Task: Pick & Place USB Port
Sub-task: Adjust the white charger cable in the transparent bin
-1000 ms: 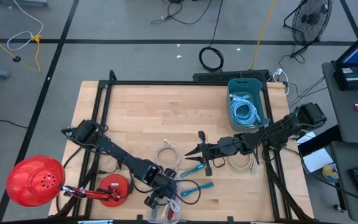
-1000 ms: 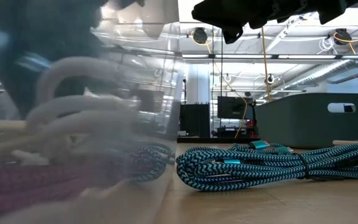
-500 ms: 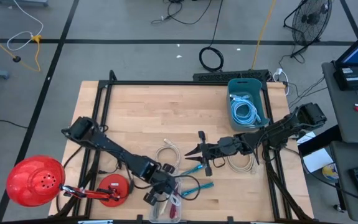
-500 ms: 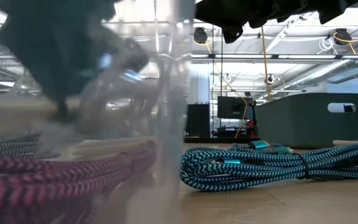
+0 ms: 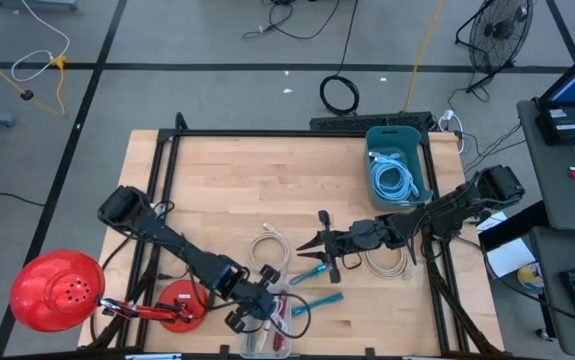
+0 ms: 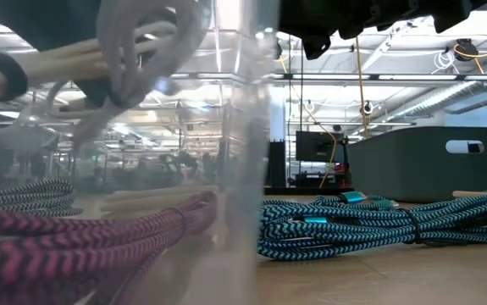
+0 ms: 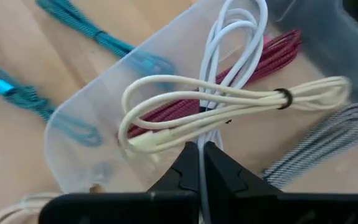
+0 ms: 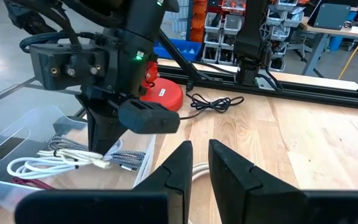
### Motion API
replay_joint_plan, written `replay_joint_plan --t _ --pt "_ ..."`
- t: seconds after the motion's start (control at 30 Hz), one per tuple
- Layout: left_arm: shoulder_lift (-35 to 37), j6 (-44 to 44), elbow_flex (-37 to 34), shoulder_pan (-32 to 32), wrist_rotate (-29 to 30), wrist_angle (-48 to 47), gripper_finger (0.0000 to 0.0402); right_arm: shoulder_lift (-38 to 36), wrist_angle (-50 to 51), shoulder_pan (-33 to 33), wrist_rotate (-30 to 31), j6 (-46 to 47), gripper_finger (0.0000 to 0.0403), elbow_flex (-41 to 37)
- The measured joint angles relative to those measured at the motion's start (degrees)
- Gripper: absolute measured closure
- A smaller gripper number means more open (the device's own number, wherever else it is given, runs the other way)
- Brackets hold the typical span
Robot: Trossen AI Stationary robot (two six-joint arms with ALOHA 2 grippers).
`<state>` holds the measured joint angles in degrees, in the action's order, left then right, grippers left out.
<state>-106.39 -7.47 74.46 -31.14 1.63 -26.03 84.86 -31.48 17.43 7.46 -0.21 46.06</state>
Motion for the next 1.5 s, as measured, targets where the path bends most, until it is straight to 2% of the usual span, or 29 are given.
replay_joint_plan --t 0.2,0.47,0.8,0.9,1.13,1.5 --pt "0.0 -3.4 0.0 -0.1 5.9 0.0 0.0398 0.0 -0.1 0.0 0.0 0.0 0.0360 0.0" --pt "0.0 -11.6 0.0 -1.0 8.1 0.1 0.0398 0.0 -0.2 0.0 0.0 0.0 0.0360 0.0" --pt "0.0 -26.4 0.0 -2.4 4.3 -2.3 0.0396 0.0 -0.1 0.0 0.0 0.0 0.0360 0.0" --pt "0.0 -27.9 0.0 -2.4 3.4 -2.9 0.0398 0.0 -0.1 0.0 0.0 0.0 0.0360 0.0" --pt "0.0 -31.2 0.0 -1.6 -4.6 -3.4 0.0397 0.0 0.0 0.0 0.0 0.0 0.0360 0.0" --pt "0.0 -34.3 0.0 -0.8 -4.9 -3.4 0.0397 0.0 0.0 -0.1 0.0 0.0 0.0360 0.0"
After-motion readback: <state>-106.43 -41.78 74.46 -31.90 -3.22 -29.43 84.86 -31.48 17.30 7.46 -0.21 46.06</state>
